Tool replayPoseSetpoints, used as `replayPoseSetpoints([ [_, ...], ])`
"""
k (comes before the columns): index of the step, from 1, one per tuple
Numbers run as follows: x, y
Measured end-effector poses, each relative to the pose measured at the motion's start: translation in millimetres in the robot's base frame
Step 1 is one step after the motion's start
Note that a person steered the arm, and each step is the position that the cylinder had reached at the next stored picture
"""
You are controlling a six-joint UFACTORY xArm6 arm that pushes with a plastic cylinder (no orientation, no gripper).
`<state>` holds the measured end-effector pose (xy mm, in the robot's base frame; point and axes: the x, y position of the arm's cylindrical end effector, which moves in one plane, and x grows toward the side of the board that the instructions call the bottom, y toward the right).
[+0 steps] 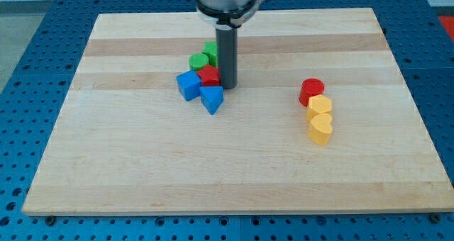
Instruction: Push the red circle into the blue triangle and red star
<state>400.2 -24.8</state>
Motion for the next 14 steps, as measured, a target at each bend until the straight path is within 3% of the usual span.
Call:
replayPoseSetpoints([
  [1, 5.4, -8.0],
  [2, 5.4, 29.1],
  [4, -48.6, 152.5],
  [5, -19.1, 207.9],
  [6, 26.0, 207.9],
  [14, 37.8, 32.6],
])
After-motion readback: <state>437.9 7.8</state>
